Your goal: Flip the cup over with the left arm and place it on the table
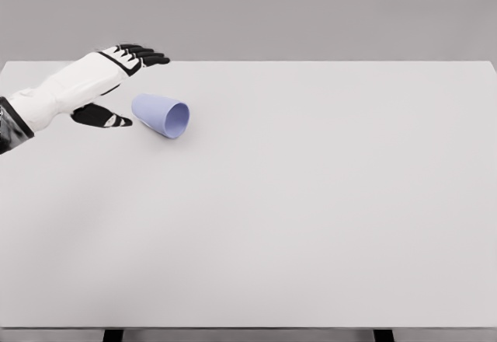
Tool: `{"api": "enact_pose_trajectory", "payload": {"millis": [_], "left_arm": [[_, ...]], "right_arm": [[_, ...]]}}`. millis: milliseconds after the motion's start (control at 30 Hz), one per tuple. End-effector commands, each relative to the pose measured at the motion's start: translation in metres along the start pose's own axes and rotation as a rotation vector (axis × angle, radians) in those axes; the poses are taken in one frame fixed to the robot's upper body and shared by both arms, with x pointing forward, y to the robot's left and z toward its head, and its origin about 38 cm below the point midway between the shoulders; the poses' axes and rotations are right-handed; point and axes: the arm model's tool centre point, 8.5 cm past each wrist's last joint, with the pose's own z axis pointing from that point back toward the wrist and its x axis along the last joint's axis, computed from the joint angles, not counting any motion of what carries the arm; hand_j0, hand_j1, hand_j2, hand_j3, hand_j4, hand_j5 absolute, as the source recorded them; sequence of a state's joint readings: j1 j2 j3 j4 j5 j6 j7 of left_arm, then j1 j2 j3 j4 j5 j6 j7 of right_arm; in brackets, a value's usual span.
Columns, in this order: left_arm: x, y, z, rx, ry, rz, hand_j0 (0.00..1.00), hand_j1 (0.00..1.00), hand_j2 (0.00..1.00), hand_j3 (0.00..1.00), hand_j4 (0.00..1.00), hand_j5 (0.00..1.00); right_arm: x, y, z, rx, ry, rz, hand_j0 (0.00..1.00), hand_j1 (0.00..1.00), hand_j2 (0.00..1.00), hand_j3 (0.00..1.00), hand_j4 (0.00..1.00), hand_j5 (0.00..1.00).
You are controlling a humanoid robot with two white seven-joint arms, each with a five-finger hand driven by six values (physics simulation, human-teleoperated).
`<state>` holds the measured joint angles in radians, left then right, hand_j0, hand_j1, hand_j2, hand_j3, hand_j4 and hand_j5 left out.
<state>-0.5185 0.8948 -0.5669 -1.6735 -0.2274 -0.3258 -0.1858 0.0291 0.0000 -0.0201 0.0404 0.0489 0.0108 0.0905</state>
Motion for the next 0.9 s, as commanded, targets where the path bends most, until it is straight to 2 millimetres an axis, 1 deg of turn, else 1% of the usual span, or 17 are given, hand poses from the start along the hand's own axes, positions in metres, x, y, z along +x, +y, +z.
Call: {"api": "enact_pose_trajectory", "payload": {"millis": [0, 100, 167, 200, 267, 300, 500, 633, 667, 867], "left_arm": [[-0.004, -0.018, -0.002, -0.081, 0.032, 0.073, 1.00, 1.00, 1.00, 1.00, 1.00, 1.00], [-0.002, -0.027, -0.004, -0.177, 0.019, 0.081, 1.00, 1.00, 1.00, 1.00, 1.00, 1.00], [-0.004, -0.031, -0.011, -0.213, 0.015, 0.097, 1.00, 1.00, 1.00, 1.00, 1.00, 1.00], [-0.008, -0.032, -0.014, -0.224, 0.021, 0.113, 1.00, 1.00, 1.00, 1.00, 1.00, 1.00], [-0.010, -0.033, -0.015, -0.229, 0.026, 0.114, 1.00, 1.00, 1.00, 1.00, 1.00, 1.00], [-0.015, -0.036, -0.016, -0.237, 0.038, 0.121, 1.00, 1.00, 1.00, 1.00, 1.00, 1.00], [-0.025, -0.034, -0.035, -0.231, 0.054, 0.131, 1.00, 1.00, 1.00, 1.00, 1.00, 1.00], [-0.036, -0.040, -0.047, -0.239, 0.079, 0.148, 1.00, 1.00, 1.00, 1.00, 1.00, 1.00], [-0.036, -0.041, -0.051, -0.244, 0.077, 0.150, 1.00, 1.00, 1.00, 1.00, 1.00, 1.00], [-0.046, -0.043, -0.054, -0.242, 0.106, 0.164, 1.00, 1.00, 1.00, 1.00, 1.00, 1.00]], "right_arm": [[0.000, 0.000, 0.000, 0.000, 0.001, 0.000, 1.00, 1.00, 1.00, 1.00, 1.00, 1.00], [0.000, 0.000, 0.000, 0.000, 0.001, 0.000, 1.00, 1.00, 1.00, 1.00, 1.00, 1.00], [0.000, 0.000, 0.000, 0.000, -0.001, 0.000, 1.00, 1.00, 1.00, 1.00, 1.00, 1.00], [0.000, 0.000, 0.000, 0.000, 0.001, 0.000, 1.00, 1.00, 1.00, 1.00, 1.00, 1.00], [0.000, 0.000, 0.000, 0.000, 0.001, 0.000, 1.00, 1.00, 1.00, 1.00, 1.00, 1.00], [0.000, 0.000, 0.000, 0.000, -0.001, 0.000, 1.00, 1.00, 1.00, 1.00, 1.00, 1.00], [0.000, 0.000, 0.000, 0.000, -0.001, 0.000, 1.00, 1.00, 1.00, 1.00, 1.00, 1.00], [0.000, 0.000, 0.000, 0.000, 0.001, 0.000, 1.00, 1.00, 1.00, 1.00, 1.00, 1.00], [0.000, 0.000, 0.000, 0.000, 0.001, 0.000, 1.00, 1.00, 1.00, 1.00, 1.00, 1.00], [0.000, 0.000, 0.000, 0.000, -0.001, 0.000, 1.00, 1.00, 1.00, 1.00, 1.00, 1.00]]}}
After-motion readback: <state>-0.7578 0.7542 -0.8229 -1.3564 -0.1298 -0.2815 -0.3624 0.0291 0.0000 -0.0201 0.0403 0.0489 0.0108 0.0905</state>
